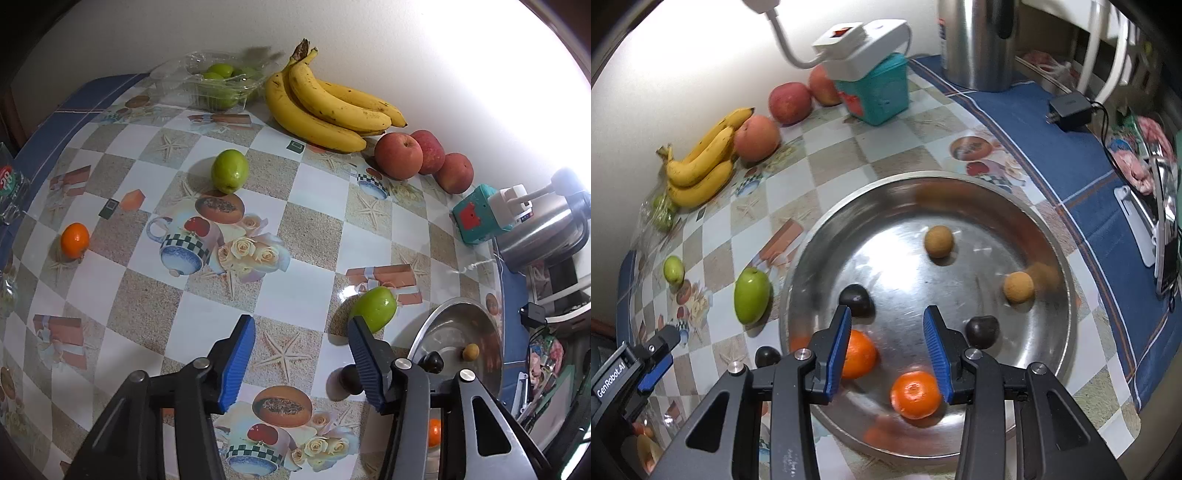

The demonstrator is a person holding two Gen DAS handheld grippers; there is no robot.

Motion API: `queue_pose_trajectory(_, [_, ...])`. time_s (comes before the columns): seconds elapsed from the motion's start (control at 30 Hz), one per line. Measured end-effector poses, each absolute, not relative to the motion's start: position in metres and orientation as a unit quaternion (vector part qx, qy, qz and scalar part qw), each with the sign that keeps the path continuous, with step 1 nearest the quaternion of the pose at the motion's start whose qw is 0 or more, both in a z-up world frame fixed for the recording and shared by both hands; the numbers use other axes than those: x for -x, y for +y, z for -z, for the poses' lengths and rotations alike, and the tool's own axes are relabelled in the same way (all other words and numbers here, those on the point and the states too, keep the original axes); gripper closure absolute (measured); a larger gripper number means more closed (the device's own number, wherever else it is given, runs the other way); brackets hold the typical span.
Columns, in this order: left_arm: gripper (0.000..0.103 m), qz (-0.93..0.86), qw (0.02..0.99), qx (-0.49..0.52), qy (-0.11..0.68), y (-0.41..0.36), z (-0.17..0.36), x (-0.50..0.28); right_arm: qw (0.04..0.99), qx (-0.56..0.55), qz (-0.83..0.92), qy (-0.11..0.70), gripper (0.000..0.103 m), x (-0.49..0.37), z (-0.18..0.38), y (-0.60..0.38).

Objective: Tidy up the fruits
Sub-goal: 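Withdraw both tools from the tray toward the remaining fruit, then grasp a dark plum on the table with the right gripper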

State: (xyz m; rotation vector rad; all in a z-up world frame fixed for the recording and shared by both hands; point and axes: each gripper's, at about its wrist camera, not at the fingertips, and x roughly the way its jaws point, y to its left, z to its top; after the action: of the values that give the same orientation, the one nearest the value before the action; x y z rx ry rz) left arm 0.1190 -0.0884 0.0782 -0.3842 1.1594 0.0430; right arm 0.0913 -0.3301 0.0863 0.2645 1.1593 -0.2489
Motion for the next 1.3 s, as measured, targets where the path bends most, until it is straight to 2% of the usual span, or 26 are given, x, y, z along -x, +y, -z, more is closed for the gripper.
queue_pose_trajectory(0.07, [0.043, -0.021, 0.820, 0.178, 0.544, -0.089, -0.078, -0.119, 0.822, -0.118, 0.110, 0.546, 0.061, -0.092, -0.086, -0.323])
queue_pose_trajectory(0.17, [0.032, -0.026, 0.820, 0.175, 0.544, -0.089, -0.078, -0.119, 0.822, -0.109, 0.103, 0.549, 0.059, -0.094, -0.086, -0.316])
queue_pose_trajectory(0.23, [0.030, -0.029, 0.819, 0.176, 0.545, -0.088, -0.077, -0.119, 0.821, -0.102, 0.101, 0.552, 0.032, -0.095, -0.084, -0.312])
queue_pose_trajectory(0.27, [0.029, -0.031, 0.818, 0.176, 0.546, -0.087, -0.076, -0.120, 0.821, -0.099, 0.100, 0.554, 0.029, -0.095, -0.084, -0.311])
queue_pose_trajectory(0.37, [0.013, -0.040, 0.817, 0.173, 0.548, -0.086, -0.074, -0.120, 0.821, -0.093, 0.094, 0.555, 0.028, -0.097, -0.082, -0.308])
queue_pose_trajectory(0.4, [0.009, -0.043, 0.817, 0.172, 0.548, -0.085, -0.073, -0.120, 0.821, -0.090, 0.094, 0.555, 0.024, -0.097, -0.082, -0.307])
queue_pose_trajectory(0.53, [0.005, -0.050, 0.817, 0.170, 0.548, -0.083, -0.071, -0.120, 0.820, -0.084, 0.093, 0.559, 0.022, -0.097, -0.079, -0.305])
queue_pose_trajectory(0.57, [0.000, -0.053, 0.818, 0.170, 0.548, -0.082, -0.071, -0.120, 0.819, -0.084, 0.092, 0.560, 0.022, -0.098, -0.078, -0.305])
queue_pose_trajectory(0.6, [0.000, -0.056, 0.818, 0.169, 0.546, -0.082, -0.071, -0.119, 0.819, -0.082, 0.092, 0.560, 0.018, -0.098, -0.078, -0.305])
queue_pose_trajectory(0.63, [0.000, -0.061, 0.820, 0.166, 0.545, -0.081, -0.071, -0.119, 0.819, -0.082, 0.092, 0.561, 0.008, -0.098, -0.077, -0.305])
queue_pose_trajectory(0.67, [0.000, -0.067, 0.821, 0.160, 0.544, -0.081, -0.071, -0.119, 0.819, -0.081, 0.093, 0.561, 0.005, -0.098, -0.077, -0.305])
queue_pose_trajectory(1.0, [0.000, -0.089, 0.829, 0.142, 0.534, -0.070, -0.077, -0.118, 0.820, -0.085, 0.064, 0.562, 0.004, -0.100, -0.074, -0.295])
queue_pose_trajectory(1.3, [0.000, -0.134, 0.848, 0.045, 0.511, -0.057, -0.094, -0.114, 0.827, -0.072, 0.011, 0.558, 0.004, -0.103, -0.079, -0.261])
